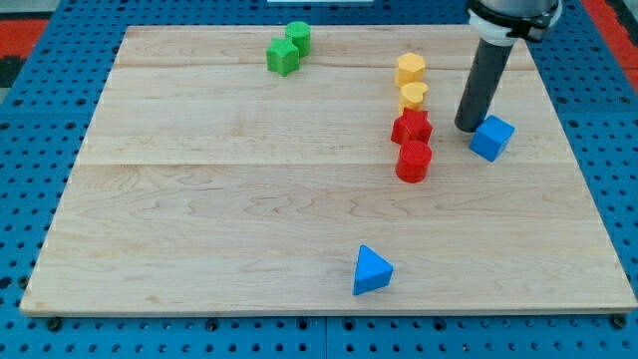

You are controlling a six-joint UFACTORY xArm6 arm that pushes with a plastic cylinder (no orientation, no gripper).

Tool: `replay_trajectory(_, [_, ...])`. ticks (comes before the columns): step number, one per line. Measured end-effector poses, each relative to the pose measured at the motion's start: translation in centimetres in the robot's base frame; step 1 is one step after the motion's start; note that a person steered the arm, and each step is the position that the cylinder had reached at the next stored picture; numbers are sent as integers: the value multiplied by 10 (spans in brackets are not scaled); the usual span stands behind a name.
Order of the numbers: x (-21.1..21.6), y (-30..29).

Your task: Move the blue triangle below the red circle

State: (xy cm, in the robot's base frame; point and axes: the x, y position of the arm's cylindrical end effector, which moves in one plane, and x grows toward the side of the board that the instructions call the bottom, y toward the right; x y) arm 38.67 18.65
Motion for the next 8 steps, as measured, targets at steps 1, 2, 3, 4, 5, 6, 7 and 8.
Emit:
replay_trajectory(1, [-5, 37])
replay_trajectory(2, [-5, 74])
replay_trajectory(3, [30, 125])
replay_trajectory(4, [122, 95])
replay_trajectory(5, [182, 40])
replay_trajectory(6, [230, -25])
replay_trajectory(7, [232, -95])
replay_trajectory(8, [213, -153])
